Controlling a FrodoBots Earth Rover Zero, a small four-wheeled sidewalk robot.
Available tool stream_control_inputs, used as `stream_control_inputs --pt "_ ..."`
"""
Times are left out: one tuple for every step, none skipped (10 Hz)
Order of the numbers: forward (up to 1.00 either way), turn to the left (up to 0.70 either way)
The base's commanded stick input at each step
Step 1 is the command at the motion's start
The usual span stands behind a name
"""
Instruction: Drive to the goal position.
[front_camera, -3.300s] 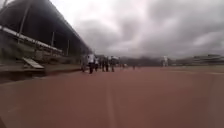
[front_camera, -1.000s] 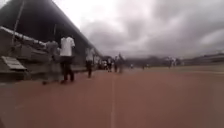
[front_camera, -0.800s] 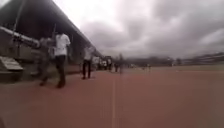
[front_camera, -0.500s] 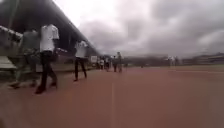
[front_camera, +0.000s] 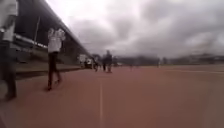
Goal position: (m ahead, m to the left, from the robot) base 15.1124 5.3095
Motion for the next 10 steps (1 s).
stream_control_inputs --pt "1.0 -0.12" --pt "1.0 -0.05" --pt "1.0 0.0" --pt "1.0 0.0" --pt "1.0 0.0" --pt "1.0 0.0" --pt "1.0 0.0" --pt "1.0 0.0" --pt "1.0 0.0" --pt "1.0 0.0"
